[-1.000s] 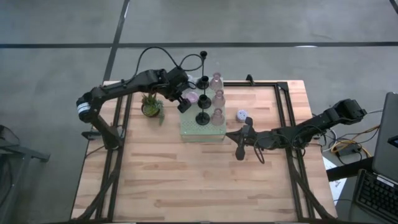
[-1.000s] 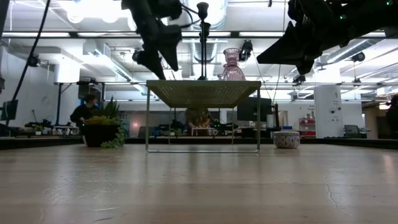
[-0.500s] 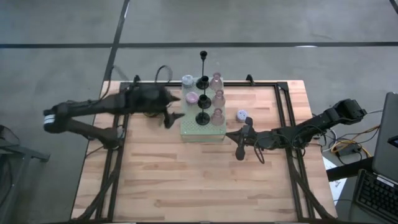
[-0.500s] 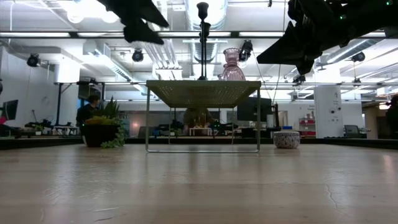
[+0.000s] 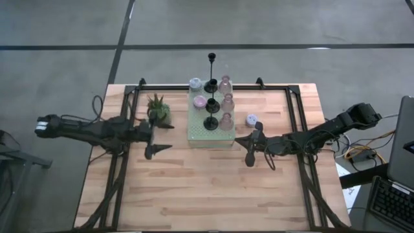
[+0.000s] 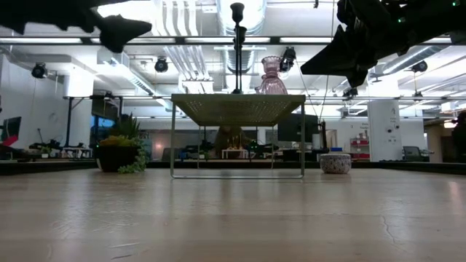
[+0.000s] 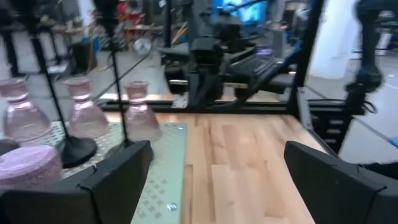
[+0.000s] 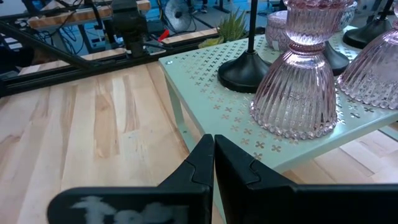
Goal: Pick & Place candle stick holders
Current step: Put the red patterned scented candle on the shelf
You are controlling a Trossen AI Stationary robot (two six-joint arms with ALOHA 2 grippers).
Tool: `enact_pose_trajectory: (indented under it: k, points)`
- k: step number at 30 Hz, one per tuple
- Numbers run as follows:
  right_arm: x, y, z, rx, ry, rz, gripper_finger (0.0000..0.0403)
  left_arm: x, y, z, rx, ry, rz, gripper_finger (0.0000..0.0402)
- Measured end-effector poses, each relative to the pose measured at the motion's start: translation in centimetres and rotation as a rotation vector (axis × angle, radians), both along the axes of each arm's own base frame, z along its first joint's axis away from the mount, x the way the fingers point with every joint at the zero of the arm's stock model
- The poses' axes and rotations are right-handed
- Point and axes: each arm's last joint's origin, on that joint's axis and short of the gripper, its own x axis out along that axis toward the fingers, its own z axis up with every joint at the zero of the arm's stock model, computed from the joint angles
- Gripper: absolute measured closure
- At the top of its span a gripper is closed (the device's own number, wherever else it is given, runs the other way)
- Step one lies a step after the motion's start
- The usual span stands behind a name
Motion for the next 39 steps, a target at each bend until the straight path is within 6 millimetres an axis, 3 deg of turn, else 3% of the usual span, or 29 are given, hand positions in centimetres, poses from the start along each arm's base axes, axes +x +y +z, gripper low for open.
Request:
enact_pose_trajectory:
  k: [12,23,39]
  points:
    - [0.0,0.0,0.0,0.0,0.0,0.0,0.0394,-3.0,0.0,-4.4,0.012,-0.086,-0.032,0.0028]
    - [0.0,0.0,0.0,0.0,0.0,0.0,0.0394,-3.7,0.1,-8.9,-0.006,-0.11,-0.033,0.0028]
    - [0.1,0.0,0.1,0.004,-0.016,-0.001,0.0394,-3.7,0.1,-9.3,0.028,-0.086,-0.033,0.0028]
